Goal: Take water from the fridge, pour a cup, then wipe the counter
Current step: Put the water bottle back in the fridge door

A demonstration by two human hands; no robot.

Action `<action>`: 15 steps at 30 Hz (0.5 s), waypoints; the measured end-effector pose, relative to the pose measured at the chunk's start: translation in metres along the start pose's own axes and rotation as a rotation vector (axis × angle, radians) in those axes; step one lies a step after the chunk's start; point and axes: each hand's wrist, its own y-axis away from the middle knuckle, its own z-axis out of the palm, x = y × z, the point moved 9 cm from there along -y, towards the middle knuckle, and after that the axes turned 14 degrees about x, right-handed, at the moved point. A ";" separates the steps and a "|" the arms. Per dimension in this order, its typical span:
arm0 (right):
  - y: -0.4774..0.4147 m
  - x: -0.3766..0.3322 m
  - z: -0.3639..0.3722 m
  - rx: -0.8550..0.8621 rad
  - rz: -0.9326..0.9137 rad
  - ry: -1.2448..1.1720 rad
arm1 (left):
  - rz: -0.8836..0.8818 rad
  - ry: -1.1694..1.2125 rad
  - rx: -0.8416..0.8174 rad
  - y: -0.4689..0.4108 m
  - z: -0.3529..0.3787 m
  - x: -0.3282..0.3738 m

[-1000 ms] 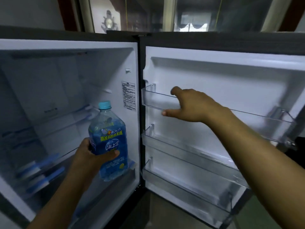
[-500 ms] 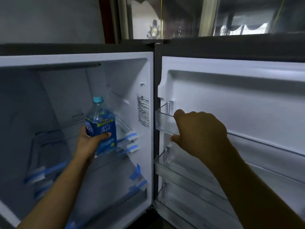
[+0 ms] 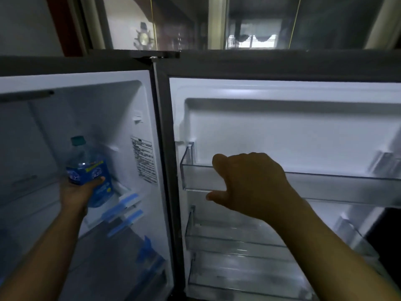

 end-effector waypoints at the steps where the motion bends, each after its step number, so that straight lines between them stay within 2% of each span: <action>1: -0.001 0.001 0.000 -0.015 0.011 0.014 | 0.018 0.003 -0.001 -0.003 0.003 -0.001; 9: -0.004 -0.001 0.001 -0.016 0.073 0.127 | 0.070 -0.115 0.003 -0.074 0.019 -0.036; 15: -0.005 0.001 0.003 -0.011 0.125 0.124 | 0.119 -0.187 0.102 -0.058 0.024 -0.012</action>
